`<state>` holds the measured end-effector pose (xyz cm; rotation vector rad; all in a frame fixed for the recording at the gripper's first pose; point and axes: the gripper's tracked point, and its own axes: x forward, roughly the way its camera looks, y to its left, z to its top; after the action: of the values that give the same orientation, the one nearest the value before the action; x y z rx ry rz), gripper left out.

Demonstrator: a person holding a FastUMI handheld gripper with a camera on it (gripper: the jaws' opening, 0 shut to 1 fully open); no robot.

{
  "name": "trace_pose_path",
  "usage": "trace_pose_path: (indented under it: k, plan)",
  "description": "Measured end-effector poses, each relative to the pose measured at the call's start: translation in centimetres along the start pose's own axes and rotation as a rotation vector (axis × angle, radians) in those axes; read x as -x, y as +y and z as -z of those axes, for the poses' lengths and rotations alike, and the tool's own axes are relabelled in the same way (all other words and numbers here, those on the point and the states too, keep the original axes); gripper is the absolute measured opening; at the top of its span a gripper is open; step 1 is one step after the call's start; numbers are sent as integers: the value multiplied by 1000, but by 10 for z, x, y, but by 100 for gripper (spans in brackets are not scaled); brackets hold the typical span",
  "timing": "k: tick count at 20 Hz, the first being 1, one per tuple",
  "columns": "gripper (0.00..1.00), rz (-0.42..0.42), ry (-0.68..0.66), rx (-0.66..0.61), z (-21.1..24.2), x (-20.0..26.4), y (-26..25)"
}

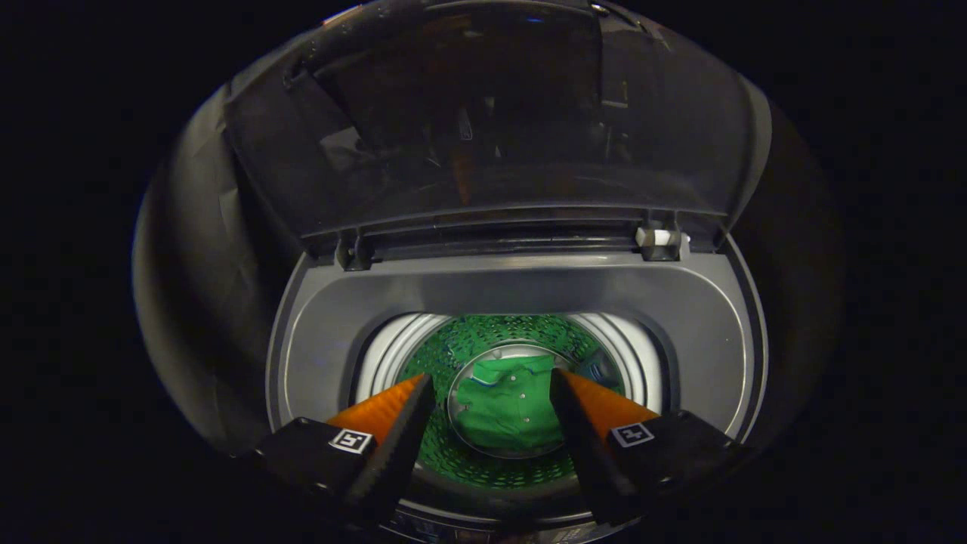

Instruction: Put the clothes into the washing machine and then close the washing machine lid.

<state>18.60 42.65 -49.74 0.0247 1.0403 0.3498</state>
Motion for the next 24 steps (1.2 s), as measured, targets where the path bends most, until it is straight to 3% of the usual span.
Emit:
trace_pose_path:
  k: [2,7,16,24]
  plan:
    - [99,-5,-12,3,-1,4,3]
    - [99,-7,-108,15,-32,64,9]
    - [99,-36,-400,111,-159,178,34]
    - [98,-24,-529,128,-252,198,43]
